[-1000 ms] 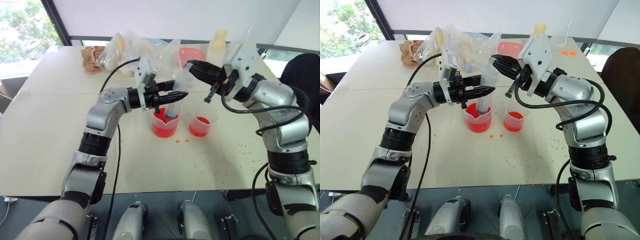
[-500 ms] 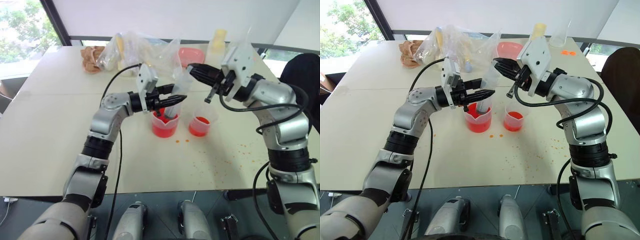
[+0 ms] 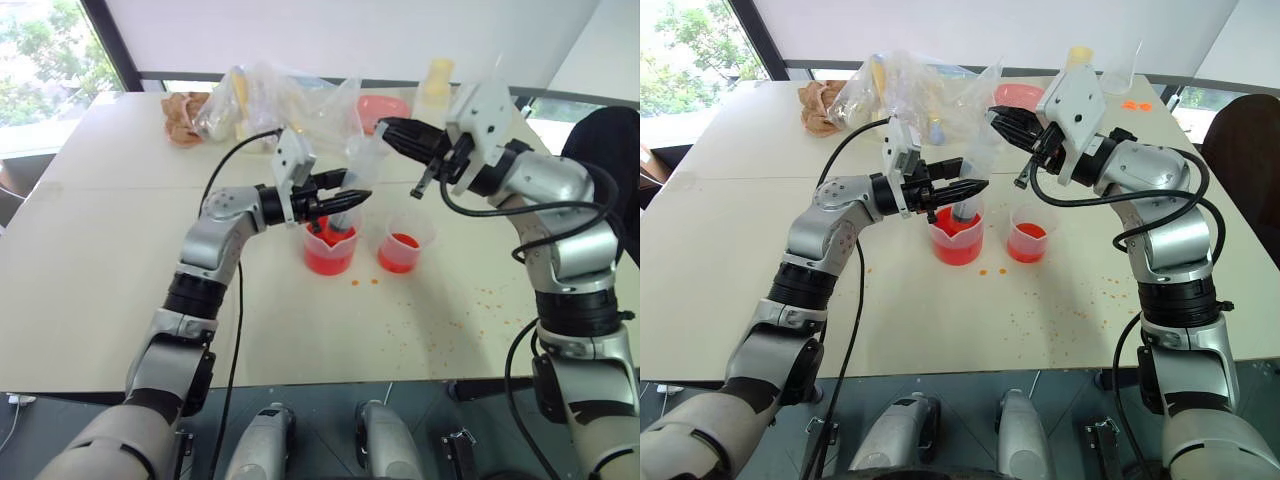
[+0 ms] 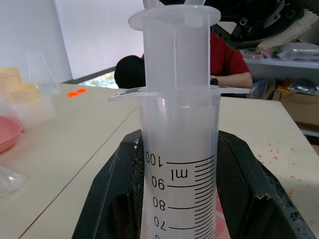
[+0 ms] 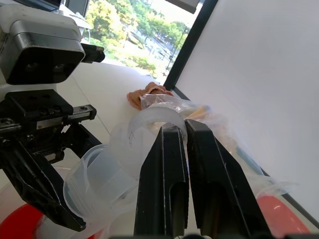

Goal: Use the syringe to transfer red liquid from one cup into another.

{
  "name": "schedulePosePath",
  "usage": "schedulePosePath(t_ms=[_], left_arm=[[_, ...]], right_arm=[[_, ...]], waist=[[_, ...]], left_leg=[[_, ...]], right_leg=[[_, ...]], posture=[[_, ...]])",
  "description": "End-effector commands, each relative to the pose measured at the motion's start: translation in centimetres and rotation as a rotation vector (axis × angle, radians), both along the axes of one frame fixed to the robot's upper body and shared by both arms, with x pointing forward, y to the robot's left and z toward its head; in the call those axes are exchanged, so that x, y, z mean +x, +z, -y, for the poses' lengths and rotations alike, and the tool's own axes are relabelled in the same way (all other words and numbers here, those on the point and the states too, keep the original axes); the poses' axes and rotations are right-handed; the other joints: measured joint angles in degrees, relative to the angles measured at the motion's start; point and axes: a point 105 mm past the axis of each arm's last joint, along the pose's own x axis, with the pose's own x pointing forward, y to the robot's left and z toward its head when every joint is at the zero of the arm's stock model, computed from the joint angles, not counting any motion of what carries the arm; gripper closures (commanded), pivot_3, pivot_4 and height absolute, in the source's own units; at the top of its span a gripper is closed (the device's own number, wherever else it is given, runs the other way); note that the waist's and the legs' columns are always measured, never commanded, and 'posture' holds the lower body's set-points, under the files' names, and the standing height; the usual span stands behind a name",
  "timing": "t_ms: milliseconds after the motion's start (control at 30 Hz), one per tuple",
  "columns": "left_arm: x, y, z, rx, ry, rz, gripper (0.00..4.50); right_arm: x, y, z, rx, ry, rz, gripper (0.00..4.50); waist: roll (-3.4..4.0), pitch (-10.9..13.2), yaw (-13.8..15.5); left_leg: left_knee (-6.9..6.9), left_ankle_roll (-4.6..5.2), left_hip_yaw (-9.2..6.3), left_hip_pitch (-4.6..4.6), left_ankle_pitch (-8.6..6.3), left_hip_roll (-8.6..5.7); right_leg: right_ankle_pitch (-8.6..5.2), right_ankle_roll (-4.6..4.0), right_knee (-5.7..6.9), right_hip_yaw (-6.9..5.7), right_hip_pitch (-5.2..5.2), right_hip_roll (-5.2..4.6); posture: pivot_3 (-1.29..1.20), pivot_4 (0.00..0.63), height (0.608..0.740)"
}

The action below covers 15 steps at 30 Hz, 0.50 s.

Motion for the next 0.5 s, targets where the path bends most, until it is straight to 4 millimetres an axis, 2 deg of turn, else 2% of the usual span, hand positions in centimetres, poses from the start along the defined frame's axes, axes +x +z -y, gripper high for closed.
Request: schedulePosePath(t_ms=[33, 200, 300, 400, 500], left_arm=[[-0.2, 0.5, 0.4, 0.014, -0.013, 0.001, 3.04], [-0.5, 2.6, -0.3, -0.011, 0.013, 0.049, 3.04], [-0.8, 3.1, -0.4, -0.013, 0.015, 0.069, 3.04], [-0.3, 4.1, -0.8, -0.047, 0.056, 0.084, 3.04], [0.6, 6.8, -1.4, -0.153, 0.103, 0.097, 3.04]], right_arm=[[-0.8, 2.9, 1.4, 0.047, -0.045, 0.118, 3.51], [-1.2, 2.2, 2.4, 0.047, -0.087, 0.109, 0.97], [-1.8, 2.2, 3.5, 0.098, -0.116, 0.090, 0.97], [-3.2, 2.2, 4.8, 0.180, -0.104, 0.025, 0.97], [-4.8, 1.9, 7.0, 0.235, -0.139, -0.036, 0.97]], waist=[[0.00, 0.00, 0.01], [0.00, 0.00, 0.02], [0.00, 0.00, 0.09], [0.00, 0.00, 0.19], [-0.01, 0.00, 0.49]], left_leg=[[0.00, 0.00, 0.00, 0.00, 0.00, 0.00], [0.00, 0.00, -0.01, 0.00, 0.00, 0.00], [-0.01, 0.00, -0.02, -0.01, 0.00, 0.01], [0.00, 0.00, -0.03, -0.01, 0.00, 0.06], [0.00, 0.01, -0.13, -0.03, 0.00, 0.09]], right_leg=[[0.00, 0.00, 0.00, 0.00, 0.00, 0.00], [0.00, 0.00, 0.00, 0.00, 0.00, 0.00], [0.00, 0.00, -0.01, 0.00, 0.00, 0.00], [0.00, 0.00, -0.01, 0.00, 0.00, -0.01], [0.00, 0.00, -0.01, 0.00, 0.01, -0.01]], posture=[[0.00, 0.150, 0.740], [0.00, 0.150, 0.740], [0.00, 0.150, 0.740], [0.00, 0.150, 0.740], [0.00, 0.150, 0.740]])
